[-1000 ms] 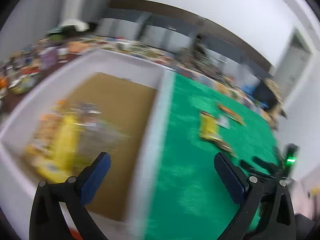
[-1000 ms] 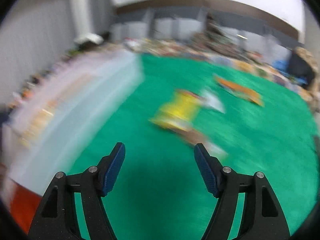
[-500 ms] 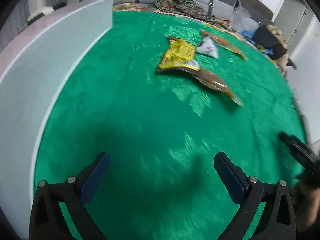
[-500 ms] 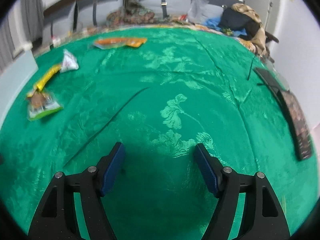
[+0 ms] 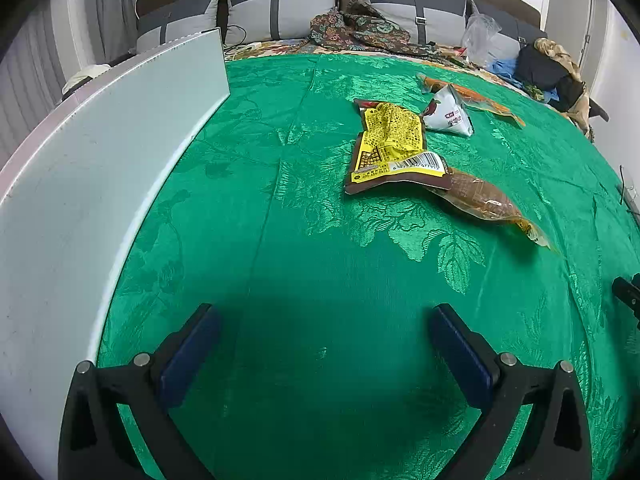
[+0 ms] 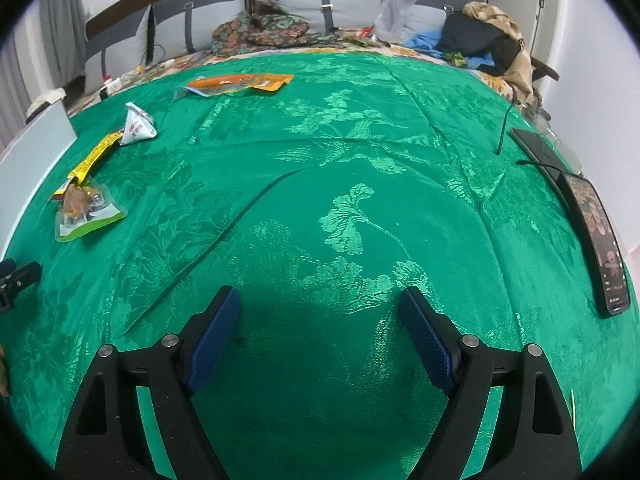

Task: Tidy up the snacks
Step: 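Withdraw both tools from the box back over the table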

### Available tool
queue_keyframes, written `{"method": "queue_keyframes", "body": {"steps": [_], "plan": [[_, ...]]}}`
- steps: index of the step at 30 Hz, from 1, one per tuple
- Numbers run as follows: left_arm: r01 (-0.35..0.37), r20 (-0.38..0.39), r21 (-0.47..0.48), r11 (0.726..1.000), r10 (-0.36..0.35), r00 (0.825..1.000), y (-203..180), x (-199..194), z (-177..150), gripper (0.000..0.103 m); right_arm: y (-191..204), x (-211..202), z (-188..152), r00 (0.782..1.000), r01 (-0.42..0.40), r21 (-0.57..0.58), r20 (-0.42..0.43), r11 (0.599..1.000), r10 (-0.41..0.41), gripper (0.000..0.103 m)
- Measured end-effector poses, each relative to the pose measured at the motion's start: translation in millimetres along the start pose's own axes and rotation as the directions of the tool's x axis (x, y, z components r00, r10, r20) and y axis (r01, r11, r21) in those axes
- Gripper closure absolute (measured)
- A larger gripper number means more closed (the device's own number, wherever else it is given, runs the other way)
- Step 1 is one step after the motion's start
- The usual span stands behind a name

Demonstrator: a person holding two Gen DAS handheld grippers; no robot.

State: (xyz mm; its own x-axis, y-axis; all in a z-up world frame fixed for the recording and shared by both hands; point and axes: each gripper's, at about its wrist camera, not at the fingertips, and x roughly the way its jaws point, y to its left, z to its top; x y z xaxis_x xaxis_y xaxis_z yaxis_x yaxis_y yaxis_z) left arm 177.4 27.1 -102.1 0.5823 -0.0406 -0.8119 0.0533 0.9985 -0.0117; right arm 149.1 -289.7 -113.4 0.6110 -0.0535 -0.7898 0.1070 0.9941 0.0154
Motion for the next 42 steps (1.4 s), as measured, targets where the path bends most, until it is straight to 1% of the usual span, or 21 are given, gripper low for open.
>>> {"method": "queue_keyframes", "body": {"steps": [34,36,38,39,42], "plan": [[0.0,-0.001,0.0,1.0,0.0,1.0,-1,1,2,0.0,2,-1,-2,1.0,-0.002,0.0,0.001,1.0,0.002,0.016],[0.011,-0.009,0.033,0.999,-0.011,1.0,-2,1,2,0.0,2,-1,-2,1.0,-0.002,0.0,0.001,1.0,0.002,0.016],[0.033,-0.022,0.078,0.996,-0.032,0.999,4,2,4,0.0,2,0,-2,1.0,-0.002,0.0,0.001,1.0,0.002,0.016],[0.036,-0.021,0.084,0.996,-0.034,0.999,9,1,5,0.0,2,0,-2,1.0,-0.002,0.0,0.001,1.0,0.002,0.016],[0.041,-0.005,0.049,0.998,-0.041,0.999,27,1,3,0.0,2,0,-2,1.0,-0.005,0.0,0.0,1.0,0.005,0.015]]}}
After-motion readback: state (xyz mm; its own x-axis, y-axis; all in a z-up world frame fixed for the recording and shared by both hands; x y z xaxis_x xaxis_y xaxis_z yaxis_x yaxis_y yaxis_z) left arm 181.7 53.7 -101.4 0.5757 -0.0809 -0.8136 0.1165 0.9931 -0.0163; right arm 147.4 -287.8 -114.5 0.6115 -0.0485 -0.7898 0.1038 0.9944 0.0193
